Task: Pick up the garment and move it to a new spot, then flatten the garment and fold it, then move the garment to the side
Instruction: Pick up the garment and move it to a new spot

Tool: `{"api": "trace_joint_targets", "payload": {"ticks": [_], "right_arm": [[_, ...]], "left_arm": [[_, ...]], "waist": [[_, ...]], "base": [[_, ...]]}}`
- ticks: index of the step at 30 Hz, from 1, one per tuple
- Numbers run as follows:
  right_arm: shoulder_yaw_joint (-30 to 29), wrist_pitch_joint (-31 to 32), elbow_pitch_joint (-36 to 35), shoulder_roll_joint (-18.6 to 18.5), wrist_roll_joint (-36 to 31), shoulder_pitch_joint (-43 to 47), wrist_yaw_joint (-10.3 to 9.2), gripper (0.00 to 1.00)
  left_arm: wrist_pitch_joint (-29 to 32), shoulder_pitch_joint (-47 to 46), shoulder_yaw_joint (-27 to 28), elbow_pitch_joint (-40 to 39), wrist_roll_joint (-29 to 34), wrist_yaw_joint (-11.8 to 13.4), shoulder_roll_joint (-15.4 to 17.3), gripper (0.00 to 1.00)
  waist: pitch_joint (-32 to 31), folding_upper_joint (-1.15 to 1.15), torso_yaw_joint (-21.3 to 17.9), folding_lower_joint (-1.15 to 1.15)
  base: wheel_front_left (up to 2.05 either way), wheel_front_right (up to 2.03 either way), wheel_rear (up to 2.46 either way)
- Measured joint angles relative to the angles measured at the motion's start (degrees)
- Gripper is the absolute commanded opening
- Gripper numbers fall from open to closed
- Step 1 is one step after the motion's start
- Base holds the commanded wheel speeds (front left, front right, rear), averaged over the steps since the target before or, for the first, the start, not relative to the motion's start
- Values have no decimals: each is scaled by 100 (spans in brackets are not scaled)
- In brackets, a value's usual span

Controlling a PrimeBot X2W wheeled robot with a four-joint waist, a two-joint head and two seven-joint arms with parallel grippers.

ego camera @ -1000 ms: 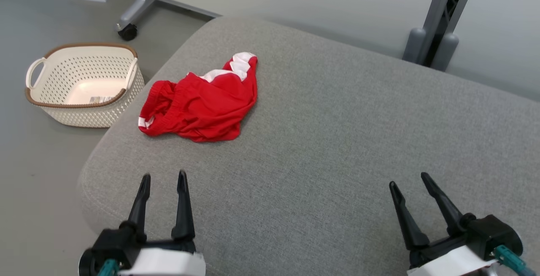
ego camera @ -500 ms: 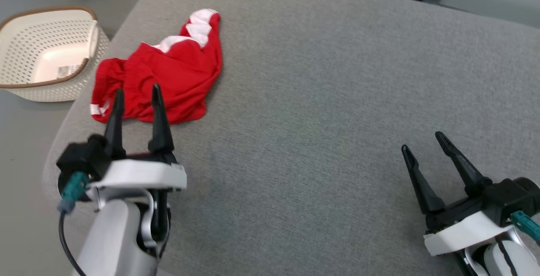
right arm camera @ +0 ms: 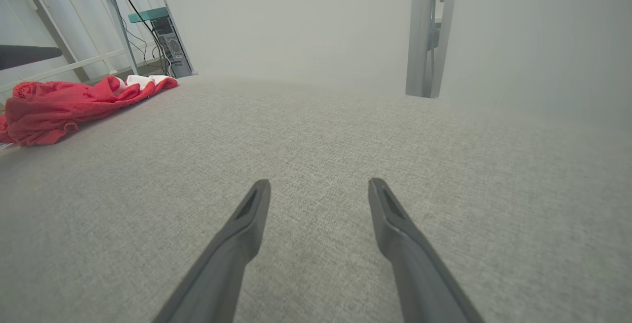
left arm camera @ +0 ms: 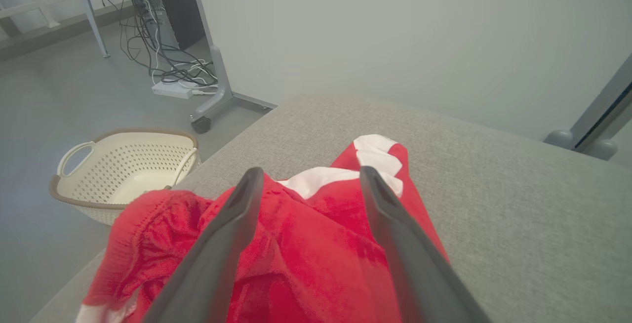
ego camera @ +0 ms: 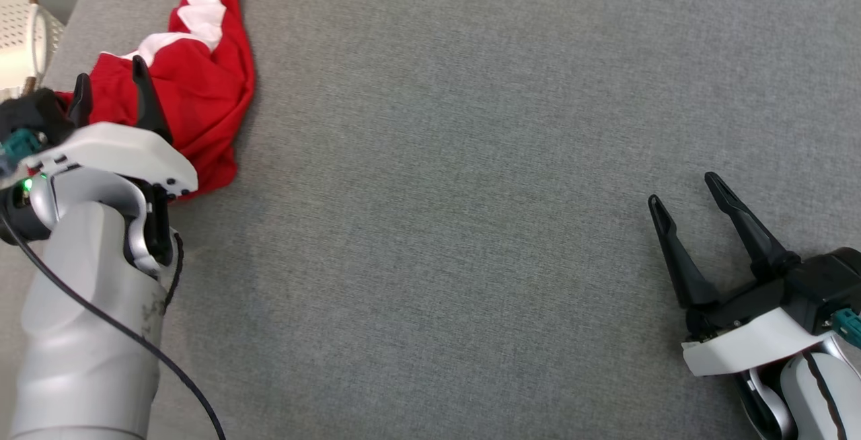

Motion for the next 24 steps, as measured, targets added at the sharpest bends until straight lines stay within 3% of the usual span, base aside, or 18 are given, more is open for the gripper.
{"api": "trace_joint_targets", "payload": {"ticks": [12,22,23,24], "right_arm": [[-5,-2,-13,100,-3,-293,1,100],[-107,-2,-90,230,5,-425,0,100],[-115,-2,-91,242,7,-424,0,100],[-121,-1,-92,255,9,-424,0,100]], "left_arm": [[1717,-890,-149,1101,-186,-88,283,100],[1940,-950,-174,1555,-300,-338,453,100],[1831,-943,-164,1563,-331,-375,460,30],[1678,-929,-155,1562,-344,-389,459,0]], "waist": [[282,0,-244,0],[337,0,-455,0],[328,0,-478,0],[313,0,-501,0]], "base": [[0,0,0],[0,0,0],[0,0,0],[0,0,0]]}}
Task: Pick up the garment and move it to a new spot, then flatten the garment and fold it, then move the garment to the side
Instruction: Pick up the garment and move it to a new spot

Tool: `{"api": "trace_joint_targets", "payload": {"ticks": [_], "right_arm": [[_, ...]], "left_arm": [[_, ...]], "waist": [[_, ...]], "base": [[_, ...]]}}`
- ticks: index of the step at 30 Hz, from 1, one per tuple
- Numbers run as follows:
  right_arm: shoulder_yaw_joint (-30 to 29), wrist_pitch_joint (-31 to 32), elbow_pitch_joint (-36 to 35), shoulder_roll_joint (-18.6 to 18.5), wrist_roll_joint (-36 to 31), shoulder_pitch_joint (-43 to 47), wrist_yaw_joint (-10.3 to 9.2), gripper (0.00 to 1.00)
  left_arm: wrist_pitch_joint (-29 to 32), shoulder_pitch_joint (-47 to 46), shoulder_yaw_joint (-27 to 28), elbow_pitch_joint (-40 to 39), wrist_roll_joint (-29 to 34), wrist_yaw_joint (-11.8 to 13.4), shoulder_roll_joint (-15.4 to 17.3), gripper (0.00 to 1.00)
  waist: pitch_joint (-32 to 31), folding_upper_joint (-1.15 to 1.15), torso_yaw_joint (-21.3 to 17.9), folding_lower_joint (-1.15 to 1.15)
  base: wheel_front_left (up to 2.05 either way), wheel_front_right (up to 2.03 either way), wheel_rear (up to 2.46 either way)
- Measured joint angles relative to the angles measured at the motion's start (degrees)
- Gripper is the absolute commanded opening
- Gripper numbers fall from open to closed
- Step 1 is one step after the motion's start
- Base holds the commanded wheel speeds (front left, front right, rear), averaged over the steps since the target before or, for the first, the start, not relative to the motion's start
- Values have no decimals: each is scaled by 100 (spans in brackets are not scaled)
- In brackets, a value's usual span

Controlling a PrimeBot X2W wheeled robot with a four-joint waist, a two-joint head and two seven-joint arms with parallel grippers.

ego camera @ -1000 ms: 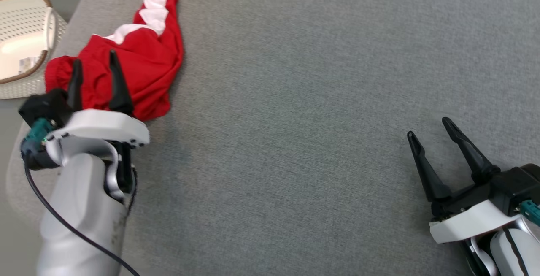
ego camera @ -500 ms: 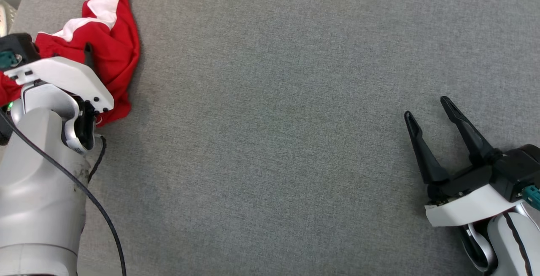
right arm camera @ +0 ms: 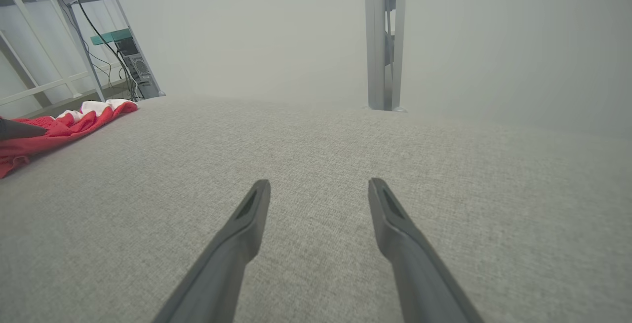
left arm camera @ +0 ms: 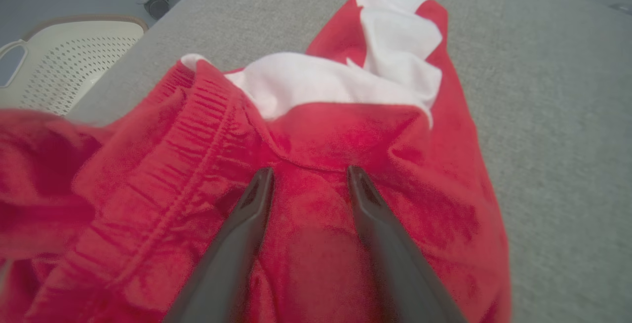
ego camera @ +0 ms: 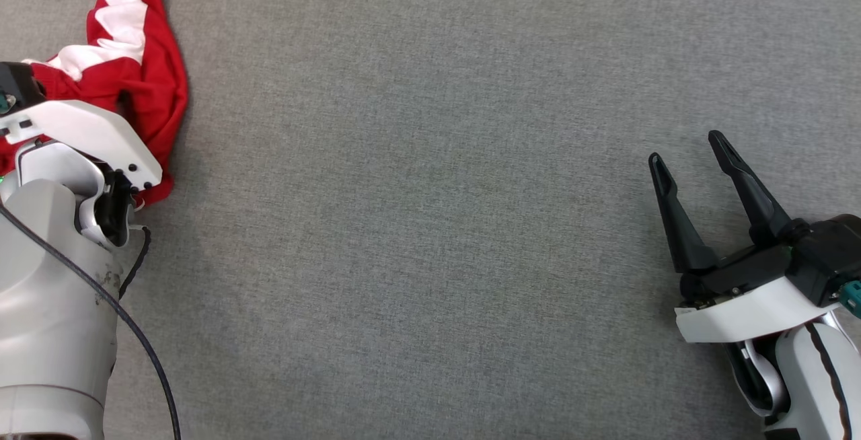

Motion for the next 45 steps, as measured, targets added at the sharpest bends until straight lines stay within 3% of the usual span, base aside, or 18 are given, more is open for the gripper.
{"api": "trace_joint_targets", "payload": {"ticks": [9,13,22,30,37,41,45], "right_arm": [[87,1,82,199,51,49,0,100],[40,1,129,241,53,138,0,100],[-236,1,146,463,63,424,0,100],[-350,1,163,623,81,680,0,100],[-358,1,171,704,101,761,0,100],[-425,1,160,702,103,850,0,100],[-523,1,130,699,103,948,0,100]], "left_arm": [[-1862,254,276,-355,-125,-127,-5,0],[-2149,384,272,-657,-79,-226,-9,0],[-2267,1085,174,-2380,248,-248,-168,0],[-2084,1563,-78,-3591,254,-302,-411,0],[-1836,1754,-238,-4296,52,-327,-643,0],[-1935,1858,-372,-4600,58,-301,-738,0],[-2107,2076,-577,-4740,167,-293,-860,0]], "waist": [[-381,0,-227,0],[-608,0,-328,0],[-1377,0,-779,0],[-1874,0,-1531,0],[-2128,0,-2346,0],[-2220,0,-2904,0],[-2240,0,-3193,0]], "base": [[0,0,0],[0,0,0],[0,0,0],[0,0,0],[0,0,0],[0,0,0],[0,0,0]]}}
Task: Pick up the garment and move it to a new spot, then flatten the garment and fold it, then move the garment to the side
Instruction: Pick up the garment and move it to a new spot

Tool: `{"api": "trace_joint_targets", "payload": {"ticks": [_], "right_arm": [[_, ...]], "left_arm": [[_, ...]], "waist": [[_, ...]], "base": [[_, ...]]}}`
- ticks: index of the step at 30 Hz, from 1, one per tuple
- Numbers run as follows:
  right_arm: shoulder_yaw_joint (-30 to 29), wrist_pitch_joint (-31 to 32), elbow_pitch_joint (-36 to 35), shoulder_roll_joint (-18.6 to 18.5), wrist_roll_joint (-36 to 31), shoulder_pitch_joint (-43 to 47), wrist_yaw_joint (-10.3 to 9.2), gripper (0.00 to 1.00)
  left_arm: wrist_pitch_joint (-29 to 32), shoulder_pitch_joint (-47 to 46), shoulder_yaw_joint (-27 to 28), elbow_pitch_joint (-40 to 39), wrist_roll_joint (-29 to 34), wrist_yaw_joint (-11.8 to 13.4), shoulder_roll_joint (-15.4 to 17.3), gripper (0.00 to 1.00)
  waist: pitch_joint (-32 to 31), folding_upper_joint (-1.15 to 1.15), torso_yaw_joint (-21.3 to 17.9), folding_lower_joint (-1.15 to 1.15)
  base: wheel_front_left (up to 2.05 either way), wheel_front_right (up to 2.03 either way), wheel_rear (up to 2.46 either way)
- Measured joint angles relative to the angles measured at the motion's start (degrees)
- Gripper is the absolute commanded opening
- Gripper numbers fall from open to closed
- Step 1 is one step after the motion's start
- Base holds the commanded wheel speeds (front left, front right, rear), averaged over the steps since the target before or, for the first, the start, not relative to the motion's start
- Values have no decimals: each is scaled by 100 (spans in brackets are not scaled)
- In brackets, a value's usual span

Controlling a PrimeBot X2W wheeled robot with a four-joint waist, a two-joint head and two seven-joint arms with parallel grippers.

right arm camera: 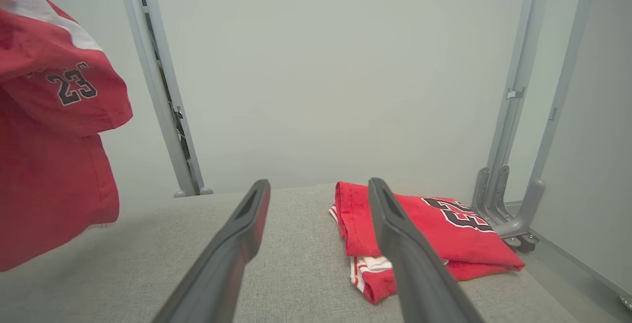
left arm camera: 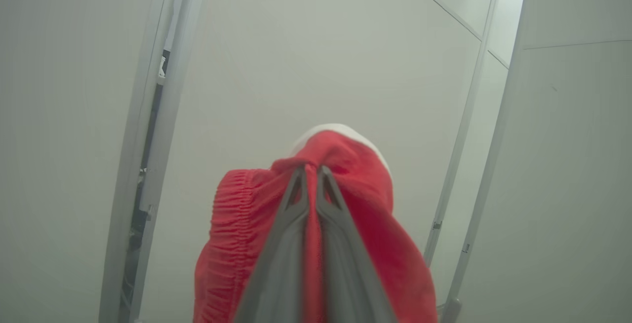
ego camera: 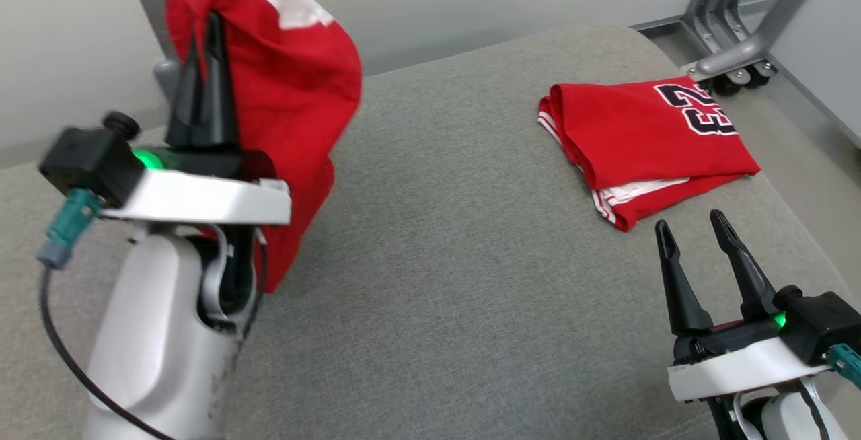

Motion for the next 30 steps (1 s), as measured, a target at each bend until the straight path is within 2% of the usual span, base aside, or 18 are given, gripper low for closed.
{"api": "trace_joint_targets", "payload": {"ticks": [3,7,12,17,18,20,21,25,30], "right_arm": [[-53,0,-19,5,0,53,0,100],[-42,0,-45,52,0,77,0,100],[-11,0,-70,88,1,71,0,100],[-2,0,-73,94,1,46,0,100],[-7,0,-74,91,1,38,0,100],[-13,0,-69,81,0,38,0,100],[-19,0,-67,80,0,38,0,100],[8,0,-55,81,2,41,0,100],[101,0,-12,86,19,70,0,100]], "left_arm": [[-116,361,-216,-126,172,-2,-65,0],[-159,995,-532,-65,333,-146,-122,0],[-162,1646,-938,390,479,-468,-166,0],[-168,1983,-1251,1085,469,-571,-175,0],[-169,1995,-1314,1204,420,-573,-180,12],[-168,2003,-1449,1392,309,-591,-183,53],[-169,2003,-1508,1444,236,-591,-185,100],[-168,1961,-1612,1282,42,-508,-182,100],[-169,1894,-1497,631,99,-333,-187,100]], "waist": [[29,0,-36,0],[84,0,57,0],[161,0,260,0],[213,0,505,0],[217,0,555,0],[217,0,655,0],[214,0,705,0],[184,0,906,0],[92,0,1184,0]], "base": [[0,0,0],[0,0,0],[0,0,0],[0,0,0],[0,0,0],[0,0,0],[0,0,0],[0,0,0],[0,0,0]]}}
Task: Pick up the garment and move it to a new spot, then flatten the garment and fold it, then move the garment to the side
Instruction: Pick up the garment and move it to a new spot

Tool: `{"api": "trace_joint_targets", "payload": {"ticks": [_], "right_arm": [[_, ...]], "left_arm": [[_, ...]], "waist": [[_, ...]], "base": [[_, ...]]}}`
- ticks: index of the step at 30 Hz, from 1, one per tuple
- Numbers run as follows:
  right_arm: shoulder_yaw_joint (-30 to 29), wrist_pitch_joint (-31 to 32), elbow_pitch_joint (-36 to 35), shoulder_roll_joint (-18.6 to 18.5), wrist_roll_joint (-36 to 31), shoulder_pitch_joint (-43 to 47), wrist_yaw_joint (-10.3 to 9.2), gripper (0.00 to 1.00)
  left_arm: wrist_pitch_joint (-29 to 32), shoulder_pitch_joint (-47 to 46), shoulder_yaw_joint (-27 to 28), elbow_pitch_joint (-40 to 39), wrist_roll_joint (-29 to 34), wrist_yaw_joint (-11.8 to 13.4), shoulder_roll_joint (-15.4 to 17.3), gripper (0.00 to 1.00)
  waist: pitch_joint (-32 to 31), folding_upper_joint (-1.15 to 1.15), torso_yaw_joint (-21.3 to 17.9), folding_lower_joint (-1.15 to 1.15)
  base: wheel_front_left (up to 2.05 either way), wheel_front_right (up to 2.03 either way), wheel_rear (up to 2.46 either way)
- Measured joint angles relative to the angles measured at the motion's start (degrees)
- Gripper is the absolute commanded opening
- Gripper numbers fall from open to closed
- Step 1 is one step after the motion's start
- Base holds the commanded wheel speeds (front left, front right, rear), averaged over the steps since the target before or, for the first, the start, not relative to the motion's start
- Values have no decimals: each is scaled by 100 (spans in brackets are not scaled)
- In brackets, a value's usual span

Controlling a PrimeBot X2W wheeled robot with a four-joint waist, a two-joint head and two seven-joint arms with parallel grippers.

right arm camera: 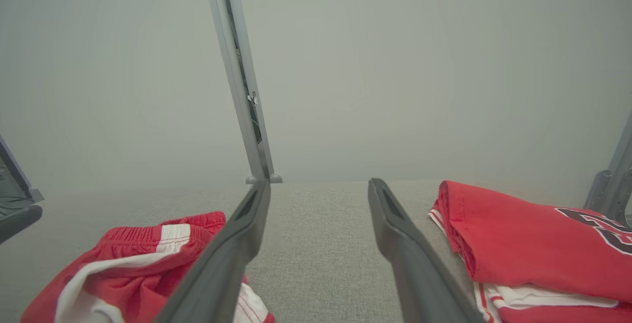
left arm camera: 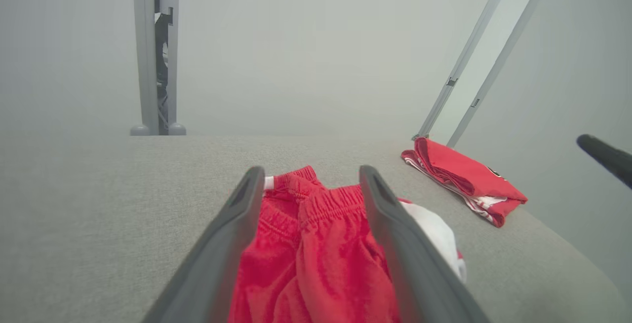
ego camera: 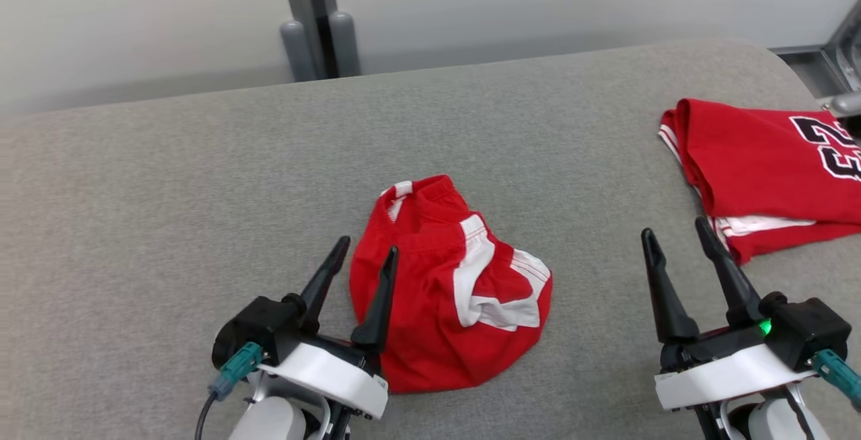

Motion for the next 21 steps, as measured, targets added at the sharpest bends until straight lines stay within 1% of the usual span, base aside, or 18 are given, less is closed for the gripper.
{"api": "trace_joint_targets", "payload": {"ticks": [6,11,14,17,21], "right_arm": [[136,0,93,10,59,76,0,100],[144,0,316,19,140,272,0,100],[80,0,336,23,142,357,0,100],[47,0,326,31,141,432,0,100],[-81,0,242,62,89,674,0,100]], "left_arm": [[0,236,427,-656,276,114,0,100],[-1,649,910,-1015,604,310,-1,100],[-9,906,1168,-1159,622,405,4,100],[-8,1071,1279,-1262,657,450,7,100],[-9,1399,1362,-1434,955,534,4,100]], "waist": [[-221,0,282,0],[-515,0,465,0],[-667,0,579,0],[-748,0,648,0],[-899,0,760,0]], "base": [[0,0,0],[0,0,0],[0,0,0],[0,0,0],[0,0,0]]}}
